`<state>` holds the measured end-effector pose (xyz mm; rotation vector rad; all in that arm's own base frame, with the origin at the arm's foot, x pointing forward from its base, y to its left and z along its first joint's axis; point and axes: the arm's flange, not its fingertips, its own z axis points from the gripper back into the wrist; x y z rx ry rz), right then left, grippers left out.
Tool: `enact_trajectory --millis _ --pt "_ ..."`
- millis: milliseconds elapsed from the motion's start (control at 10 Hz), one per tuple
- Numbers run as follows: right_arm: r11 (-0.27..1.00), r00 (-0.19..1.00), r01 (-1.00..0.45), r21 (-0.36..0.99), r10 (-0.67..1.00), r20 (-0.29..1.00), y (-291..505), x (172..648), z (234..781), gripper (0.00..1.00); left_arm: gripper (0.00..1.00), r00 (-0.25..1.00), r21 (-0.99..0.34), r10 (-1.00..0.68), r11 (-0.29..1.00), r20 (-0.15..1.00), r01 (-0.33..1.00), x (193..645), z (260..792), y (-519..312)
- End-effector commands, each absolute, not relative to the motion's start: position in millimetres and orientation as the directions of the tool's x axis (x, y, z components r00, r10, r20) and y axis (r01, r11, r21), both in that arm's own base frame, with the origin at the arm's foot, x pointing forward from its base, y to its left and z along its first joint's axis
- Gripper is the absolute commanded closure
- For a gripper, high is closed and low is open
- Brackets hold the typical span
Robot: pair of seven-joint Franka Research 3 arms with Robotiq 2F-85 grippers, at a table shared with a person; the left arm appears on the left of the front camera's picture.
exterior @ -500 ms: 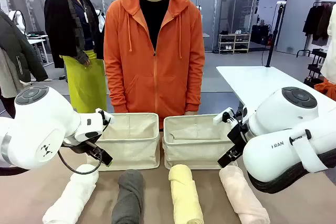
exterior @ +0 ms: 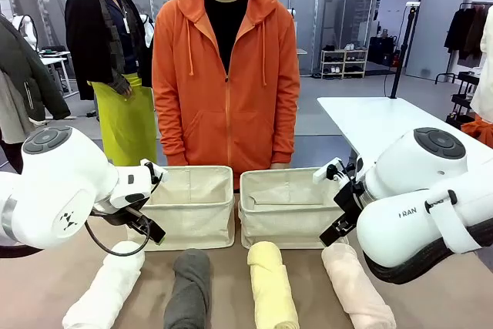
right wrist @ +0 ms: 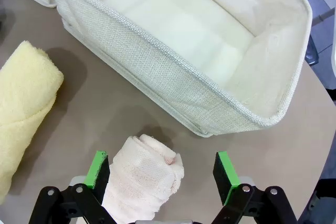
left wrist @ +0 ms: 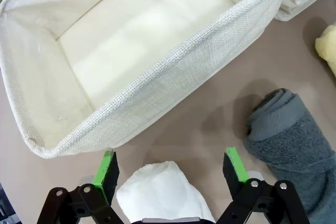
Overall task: Divide the towels into two baskets.
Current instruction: Pick up one hotel-folded towel and place it in the Fabric basket indicated by the person.
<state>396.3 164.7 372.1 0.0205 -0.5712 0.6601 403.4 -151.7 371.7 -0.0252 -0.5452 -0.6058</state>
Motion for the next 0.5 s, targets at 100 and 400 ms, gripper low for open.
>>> enact_trajectory --millis 100,400 --pt "0.795 0.643 -0.585 -0.158 0.574 0.508 165.3 396.0 372.1 0.0 0.0 0.686 0.133 -0.533 0.827 0.494 0.547 403.5 371.8 -151.3" --pt "0.795 0.643 -0.585 -0.158 0.574 0.508 165.3 396.0 372.1 0.0 0.0 0.686 0.133 -0.533 0.827 0.494 0.547 403.5 371.8 -151.3"
